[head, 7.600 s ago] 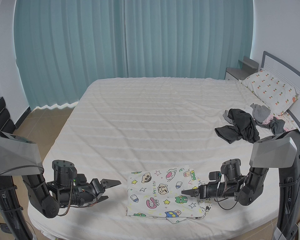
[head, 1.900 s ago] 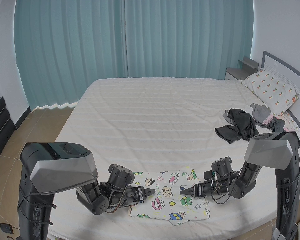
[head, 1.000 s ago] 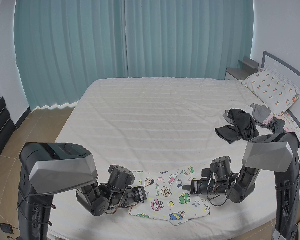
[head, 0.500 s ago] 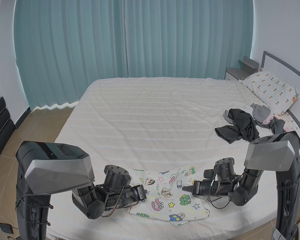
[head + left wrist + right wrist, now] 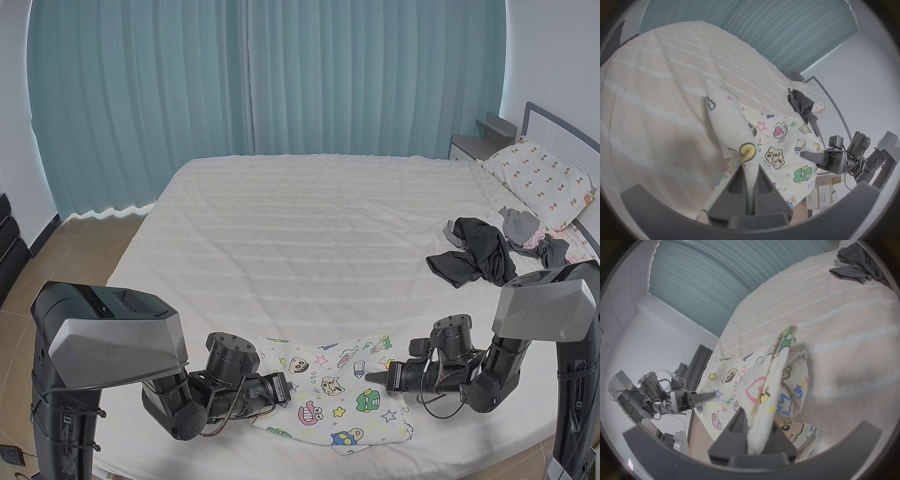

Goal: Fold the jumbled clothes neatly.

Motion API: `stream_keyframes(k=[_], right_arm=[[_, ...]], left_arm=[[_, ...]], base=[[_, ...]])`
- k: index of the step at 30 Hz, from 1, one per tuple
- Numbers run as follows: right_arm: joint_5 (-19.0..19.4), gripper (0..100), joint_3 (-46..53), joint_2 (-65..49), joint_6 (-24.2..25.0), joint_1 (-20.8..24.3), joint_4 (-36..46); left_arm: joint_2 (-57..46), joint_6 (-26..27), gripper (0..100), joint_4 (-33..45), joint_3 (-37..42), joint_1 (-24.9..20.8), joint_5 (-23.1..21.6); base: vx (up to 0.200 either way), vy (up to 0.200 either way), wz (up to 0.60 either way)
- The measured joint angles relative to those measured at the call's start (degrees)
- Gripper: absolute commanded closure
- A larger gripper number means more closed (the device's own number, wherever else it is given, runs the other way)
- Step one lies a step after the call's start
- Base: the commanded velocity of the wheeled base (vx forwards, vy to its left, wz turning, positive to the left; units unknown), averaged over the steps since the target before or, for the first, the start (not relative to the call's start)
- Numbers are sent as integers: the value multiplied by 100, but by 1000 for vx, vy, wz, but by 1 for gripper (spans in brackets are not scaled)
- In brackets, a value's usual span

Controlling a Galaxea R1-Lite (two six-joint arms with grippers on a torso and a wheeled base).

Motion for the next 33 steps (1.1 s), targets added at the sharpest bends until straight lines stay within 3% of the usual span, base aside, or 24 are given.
stream_keyframes(k=[14,33], right_arm=[[11,100,135,-196,-9,-7,9],[11,100,194,-301,-9,-27,9]], left_arm=[[-85,-98,100,-386,213,-10,-268],[-140,-141,100,-457,340,-62,-283]], base=[[0,-200,0],[0,-200,0]])
